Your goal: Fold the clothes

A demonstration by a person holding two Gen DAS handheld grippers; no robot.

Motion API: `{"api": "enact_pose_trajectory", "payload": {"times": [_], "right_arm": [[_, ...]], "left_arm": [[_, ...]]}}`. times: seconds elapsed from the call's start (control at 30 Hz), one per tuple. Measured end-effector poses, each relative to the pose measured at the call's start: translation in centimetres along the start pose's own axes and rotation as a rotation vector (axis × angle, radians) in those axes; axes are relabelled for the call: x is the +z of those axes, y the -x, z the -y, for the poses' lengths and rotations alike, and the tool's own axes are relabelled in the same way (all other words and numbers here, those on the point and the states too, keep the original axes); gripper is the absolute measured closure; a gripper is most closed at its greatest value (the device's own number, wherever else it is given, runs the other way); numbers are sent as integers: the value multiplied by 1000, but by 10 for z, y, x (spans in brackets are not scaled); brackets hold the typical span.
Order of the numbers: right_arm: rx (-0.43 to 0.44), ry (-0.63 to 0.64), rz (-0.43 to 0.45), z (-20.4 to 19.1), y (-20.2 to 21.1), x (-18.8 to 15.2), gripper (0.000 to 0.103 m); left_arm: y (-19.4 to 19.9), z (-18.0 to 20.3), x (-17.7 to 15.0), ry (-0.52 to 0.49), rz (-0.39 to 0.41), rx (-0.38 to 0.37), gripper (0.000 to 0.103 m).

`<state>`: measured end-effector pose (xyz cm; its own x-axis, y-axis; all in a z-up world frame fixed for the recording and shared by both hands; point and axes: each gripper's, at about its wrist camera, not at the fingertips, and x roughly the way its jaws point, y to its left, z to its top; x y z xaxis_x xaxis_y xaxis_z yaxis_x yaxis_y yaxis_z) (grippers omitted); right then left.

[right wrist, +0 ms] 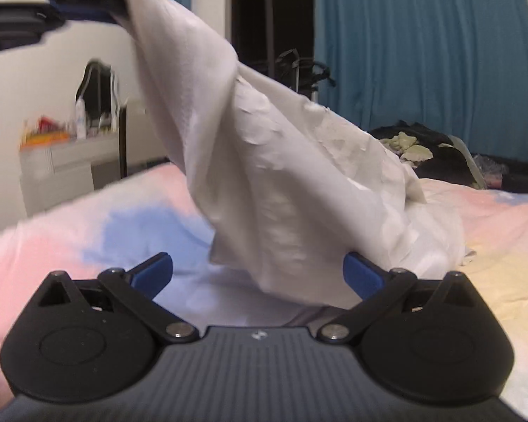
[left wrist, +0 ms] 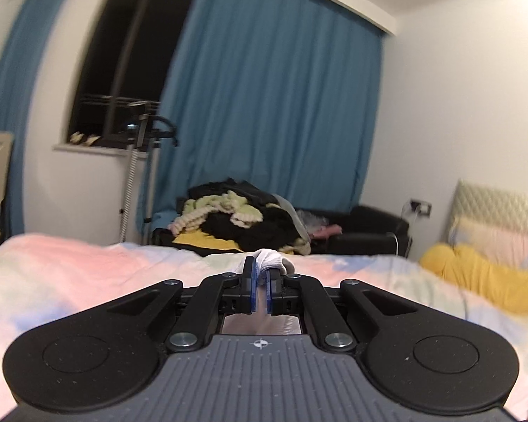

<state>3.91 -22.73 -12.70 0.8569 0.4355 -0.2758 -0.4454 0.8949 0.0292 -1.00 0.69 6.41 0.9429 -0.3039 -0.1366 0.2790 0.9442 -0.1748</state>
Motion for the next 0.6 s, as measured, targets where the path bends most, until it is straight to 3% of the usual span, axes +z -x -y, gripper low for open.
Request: {"api": "enact_pose_trajectory", "payload": {"times": [0.07,0.13,0.17,0.23,0.27,0.43,0.6], "right_arm": [[-3,32,-21,-9,0,0,12],[-17,34,-48,-10,1,0,43],[-49,29,-73,-7,0,1,51],[-121,13,-114,1,0,0,78],[-146,-13,-116,7,1,0,84],[-222,-189,-56,45,13,9,87],[-88,-131,-71,26,9,9,84]], "left_arm": [[18,-14,-12,36,33,26,97],[27,-32,-22,95,49,50,97],[32,-41,-27,130,53,59,97],[32,-56,-35,170,55,76,97],[32,-62,-38,188,47,77,97],[23,-86,-47,267,-30,89,97],[14,-102,-52,341,-105,88,97]]}}
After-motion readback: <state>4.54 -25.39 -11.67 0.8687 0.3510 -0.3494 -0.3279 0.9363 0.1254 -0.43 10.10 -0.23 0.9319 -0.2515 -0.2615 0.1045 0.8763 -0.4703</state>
